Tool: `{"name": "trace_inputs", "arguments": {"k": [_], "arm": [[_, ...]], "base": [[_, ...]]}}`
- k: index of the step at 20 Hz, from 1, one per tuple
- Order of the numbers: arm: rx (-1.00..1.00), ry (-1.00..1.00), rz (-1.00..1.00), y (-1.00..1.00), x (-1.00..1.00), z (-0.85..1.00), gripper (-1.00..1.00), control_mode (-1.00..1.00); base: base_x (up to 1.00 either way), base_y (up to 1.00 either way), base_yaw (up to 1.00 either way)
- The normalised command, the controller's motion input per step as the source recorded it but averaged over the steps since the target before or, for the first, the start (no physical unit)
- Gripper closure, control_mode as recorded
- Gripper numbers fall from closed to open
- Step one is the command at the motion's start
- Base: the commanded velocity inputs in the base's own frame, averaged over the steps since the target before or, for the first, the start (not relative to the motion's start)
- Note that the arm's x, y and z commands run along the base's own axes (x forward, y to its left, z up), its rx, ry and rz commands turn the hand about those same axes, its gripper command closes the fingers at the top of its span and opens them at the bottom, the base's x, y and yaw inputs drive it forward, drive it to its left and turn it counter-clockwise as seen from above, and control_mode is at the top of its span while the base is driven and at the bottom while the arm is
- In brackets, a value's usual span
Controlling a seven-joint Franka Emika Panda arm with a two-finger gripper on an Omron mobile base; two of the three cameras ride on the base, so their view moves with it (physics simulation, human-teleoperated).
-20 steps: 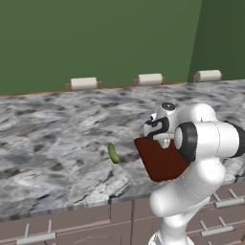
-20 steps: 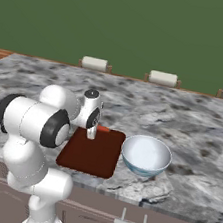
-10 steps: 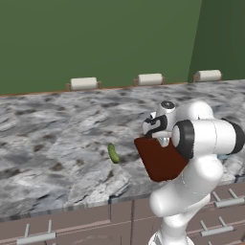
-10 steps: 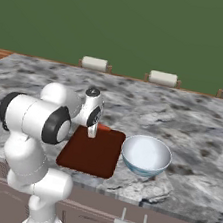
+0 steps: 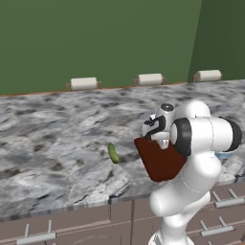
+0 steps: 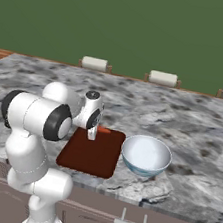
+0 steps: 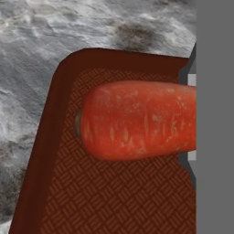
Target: Place the two vegetables and bowl onto the tray for setting up a vegetable dip station.
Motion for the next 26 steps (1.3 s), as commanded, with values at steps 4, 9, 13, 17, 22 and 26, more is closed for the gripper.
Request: {"name": "trace_inputs", "arguments": {"k": [4, 9, 13, 17, 22, 26], "arm": [[0.0, 0.0, 0.0, 0.0, 0.0, -0.16, 1.0, -1.0], [0.0, 0.0, 0.0, 0.0, 0.01, -0.12, 1.0, -1.0], [0.0, 0.0, 0.0, 0.0, 0.08, -0.06, 1.0, -1.0], [0.0, 0.0, 0.0, 0.0, 0.19, -0.04, 1.0, -1.0], [0.0, 0.0, 0.0, 0.0, 0.22, -0.03, 1.0, -1.0], [0.0, 0.0, 0.0, 0.0, 0.1, -0.03, 1.0, -1.0]], "base": [[0.0, 0.0, 0.0], [0.0, 0.0, 0.0], [0.0, 0.0, 0.0], [0.0, 0.0, 0.0], [0.0, 0.0, 0.0], [0.0, 0.0, 0.0]]}}
